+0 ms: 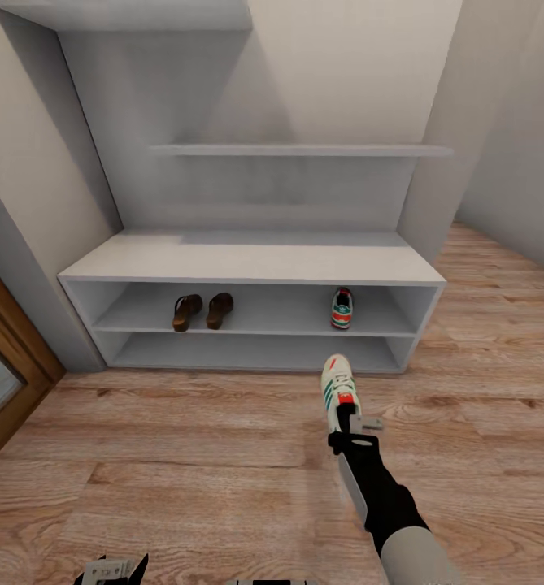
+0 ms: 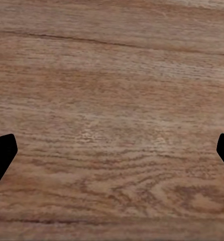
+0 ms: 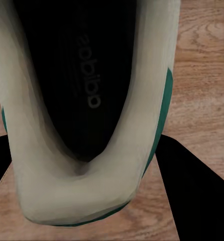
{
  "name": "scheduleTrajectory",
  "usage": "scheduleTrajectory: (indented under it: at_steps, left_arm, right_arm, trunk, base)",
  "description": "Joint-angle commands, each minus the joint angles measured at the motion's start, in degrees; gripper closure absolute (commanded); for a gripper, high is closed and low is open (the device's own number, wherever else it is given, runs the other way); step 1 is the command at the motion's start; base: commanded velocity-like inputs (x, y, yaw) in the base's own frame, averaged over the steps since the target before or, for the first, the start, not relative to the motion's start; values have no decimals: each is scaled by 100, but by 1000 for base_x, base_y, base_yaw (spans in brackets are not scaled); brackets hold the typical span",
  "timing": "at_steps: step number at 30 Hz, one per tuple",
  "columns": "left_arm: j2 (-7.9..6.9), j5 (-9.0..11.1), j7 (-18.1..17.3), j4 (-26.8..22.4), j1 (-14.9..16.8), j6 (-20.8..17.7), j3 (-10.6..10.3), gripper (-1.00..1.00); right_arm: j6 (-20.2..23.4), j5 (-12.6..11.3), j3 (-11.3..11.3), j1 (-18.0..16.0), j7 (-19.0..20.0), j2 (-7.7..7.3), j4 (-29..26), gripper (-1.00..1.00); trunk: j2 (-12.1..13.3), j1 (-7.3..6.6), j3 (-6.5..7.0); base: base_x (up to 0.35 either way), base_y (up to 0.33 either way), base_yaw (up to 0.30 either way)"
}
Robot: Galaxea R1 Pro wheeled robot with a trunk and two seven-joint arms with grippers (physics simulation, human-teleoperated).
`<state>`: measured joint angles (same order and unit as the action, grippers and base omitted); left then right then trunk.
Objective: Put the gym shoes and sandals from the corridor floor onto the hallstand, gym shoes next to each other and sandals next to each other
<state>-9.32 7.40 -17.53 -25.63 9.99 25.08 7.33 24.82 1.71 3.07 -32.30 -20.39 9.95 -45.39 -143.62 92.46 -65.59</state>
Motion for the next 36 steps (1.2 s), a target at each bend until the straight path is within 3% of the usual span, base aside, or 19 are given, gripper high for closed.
scheduleTrajectory:
  at_steps: [1, 10, 11, 24, 36]
  left_arm:
    - [1, 60, -58, 5, 3, -3, 14, -100]
    - [0, 60, -58, 5, 3, 8, 14, -100]
    - [0, 60, -58, 5, 3, 9, 14, -100]
    - [0, 51, -58, 36, -2, 22, 14, -100]
    - [-2, 51, -58, 40, -3, 23, 14, -100]
  right_arm:
    - [68, 13, 11, -9, -13, 5, -41, 100]
    - [362, 13, 17, -22, -17, 5, -334, 100]
    - [1419, 13, 17, -22, -17, 5, -788, 100]
    - [1411, 13, 18, -22, -13, 5, -806, 100]
    - [1417, 16, 18, -22, -17, 5, -869, 100]
  trunk:
    - [-2, -1, -5]
    - [-2, -1, -5]
    - [-2, -1, -5]
    - [-2, -1, -5]
    - [-2, -1, -5]
  base:
    - [0, 0, 0]
    - [163, 76, 0]
    - [271, 150, 0]
    - [280, 115, 0]
    - [41, 4, 0]
